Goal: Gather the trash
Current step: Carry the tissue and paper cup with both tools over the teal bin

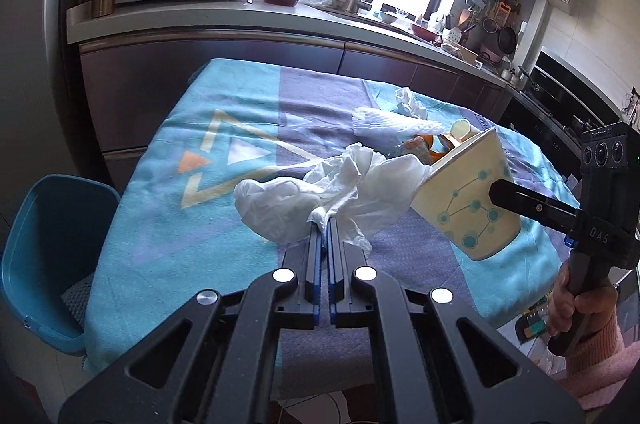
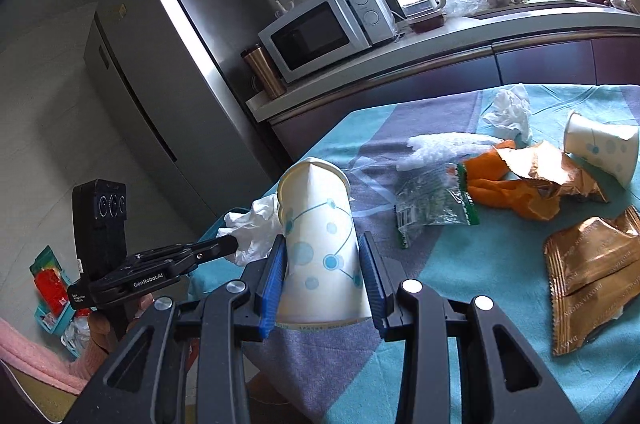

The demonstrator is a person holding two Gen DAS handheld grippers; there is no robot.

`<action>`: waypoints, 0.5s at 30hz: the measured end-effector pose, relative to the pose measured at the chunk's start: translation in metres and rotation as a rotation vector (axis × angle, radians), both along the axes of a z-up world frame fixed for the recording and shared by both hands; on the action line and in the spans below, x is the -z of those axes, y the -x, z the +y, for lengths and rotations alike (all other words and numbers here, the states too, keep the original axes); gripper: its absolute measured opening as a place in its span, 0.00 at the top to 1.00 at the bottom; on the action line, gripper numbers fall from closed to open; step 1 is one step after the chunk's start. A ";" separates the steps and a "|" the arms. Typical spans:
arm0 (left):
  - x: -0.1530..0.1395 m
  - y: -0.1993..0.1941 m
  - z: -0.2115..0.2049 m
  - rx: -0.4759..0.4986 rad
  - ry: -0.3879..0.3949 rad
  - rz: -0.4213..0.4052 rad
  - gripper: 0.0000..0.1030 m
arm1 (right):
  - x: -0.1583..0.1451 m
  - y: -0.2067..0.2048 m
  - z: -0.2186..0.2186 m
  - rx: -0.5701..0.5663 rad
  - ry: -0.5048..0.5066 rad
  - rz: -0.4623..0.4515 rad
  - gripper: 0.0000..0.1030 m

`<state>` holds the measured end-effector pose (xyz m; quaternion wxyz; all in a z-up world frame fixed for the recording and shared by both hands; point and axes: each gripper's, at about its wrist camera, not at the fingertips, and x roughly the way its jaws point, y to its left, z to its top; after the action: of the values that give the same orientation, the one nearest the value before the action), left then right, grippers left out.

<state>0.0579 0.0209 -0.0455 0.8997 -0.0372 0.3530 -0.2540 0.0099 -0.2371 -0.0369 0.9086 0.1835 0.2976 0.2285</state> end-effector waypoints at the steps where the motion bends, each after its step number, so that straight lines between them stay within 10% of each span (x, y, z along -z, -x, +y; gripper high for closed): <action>1: -0.001 0.001 0.005 -0.009 0.003 -0.001 0.97 | -0.001 -0.001 0.002 -0.008 -0.003 -0.002 0.66; 15: -0.014 0.009 0.063 -0.146 0.020 -0.036 0.97 | -0.005 -0.026 0.043 -0.110 -0.016 -0.010 0.66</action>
<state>0.0490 0.0841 -0.0317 0.9217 -0.0672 0.3304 -0.1919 0.0364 -0.1939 -0.0315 0.8945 0.1729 0.3011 0.2815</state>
